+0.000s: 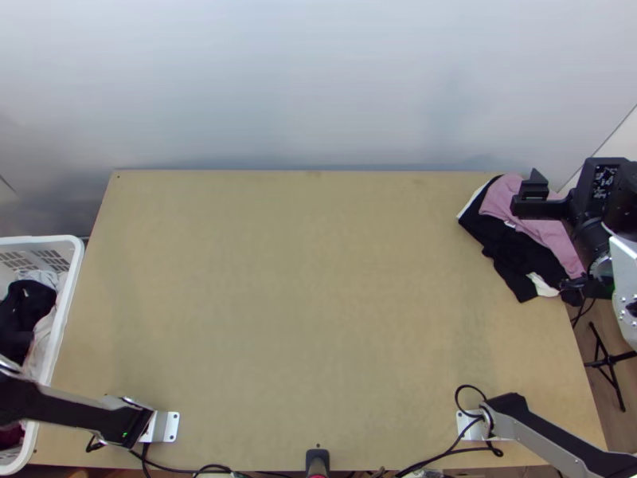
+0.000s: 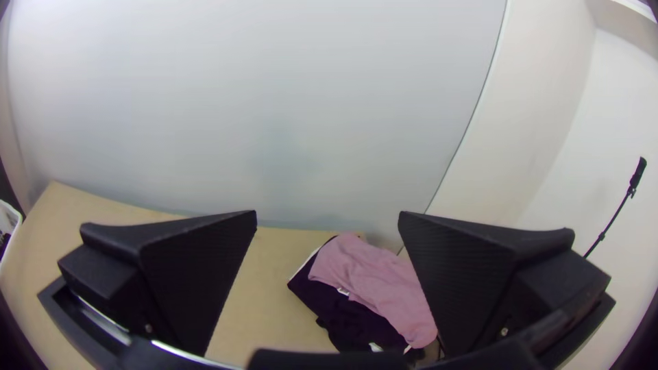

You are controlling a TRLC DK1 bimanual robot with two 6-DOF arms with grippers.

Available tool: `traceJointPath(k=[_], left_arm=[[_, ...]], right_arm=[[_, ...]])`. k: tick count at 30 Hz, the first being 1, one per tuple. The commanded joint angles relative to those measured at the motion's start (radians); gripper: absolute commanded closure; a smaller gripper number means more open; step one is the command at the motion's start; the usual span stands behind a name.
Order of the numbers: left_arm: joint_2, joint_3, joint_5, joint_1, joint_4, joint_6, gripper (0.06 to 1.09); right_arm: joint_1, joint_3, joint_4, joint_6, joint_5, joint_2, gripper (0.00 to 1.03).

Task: Fold the t-shirt

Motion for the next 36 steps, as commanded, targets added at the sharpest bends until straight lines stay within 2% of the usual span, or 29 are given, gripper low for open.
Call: traceJointPath(k=[1, 5, 8, 13, 16, 18, 21, 25, 29, 34, 36], left_arm=[[-0.38, -0.012, 0.14, -0.125, -0.301, -0.11, 1.05], [-0.571, -0.008, 0.16, -0.32, -0.448, -0.203, 1.05], [-0.658, 0.054, 0.158, -0.519, -0.523, -0.332, 1.05], [-0.692, 0.206, 0.16, -0.932, -0.586, -0.696, 1.05], [-0.729, 0.2, 0.151, -1.194, -0.499, -0.937, 1.05], [-0.745, 0.176, 0.151, -1.349, -0.428, -1.046, 1.05], [-0.687, 0.211, 0.154, -1.472, -0.383, -1.076, 1.05], [-0.58, 0.304, 0.146, -1.684, -0.351, -1.061, 1.05], [-0.466, 0.366, 0.082, -1.964, -0.264, -1.035, 1.05], [-0.296, 0.298, 0.039, -2.21, -0.037, -0.926, 1.05], [-0.204, 0.294, 0.037, -2.214, 0.074, -0.952, 1.05]], right_arm=[[-0.007, -0.004, 0.002, 0.008, -0.001, -0.005, 0.07], [-0.026, -0.024, 0.002, 0.01, -0.001, -0.029, 0.07], [-0.03, -0.041, -0.001, 0.01, -0.001, -0.057, 0.07], [-0.047, -0.096, -0.004, 0.01, 0.001, -0.115, 0.07], [-0.059, -0.158, -0.004, 0.01, 0.001, -0.161, 0.07], [-0.076, -0.207, -0.007, 0.005, 0.001, -0.201, 0.07], [-0.116, -0.287, -0.033, 0.001, 0.002, -0.267, 0.07], [-0.164, -0.391, -0.079, -0.022, 0.001, -0.376, 0.07], [-0.202, -0.478, -0.133, -0.028, 0.002, -0.473, 0.07], [-0.274, -0.569, -0.181, -0.024, -0.001, -0.549, 0.07], [-0.303, -0.57, -0.182, -0.021, -0.001, -0.56, 0.07]])
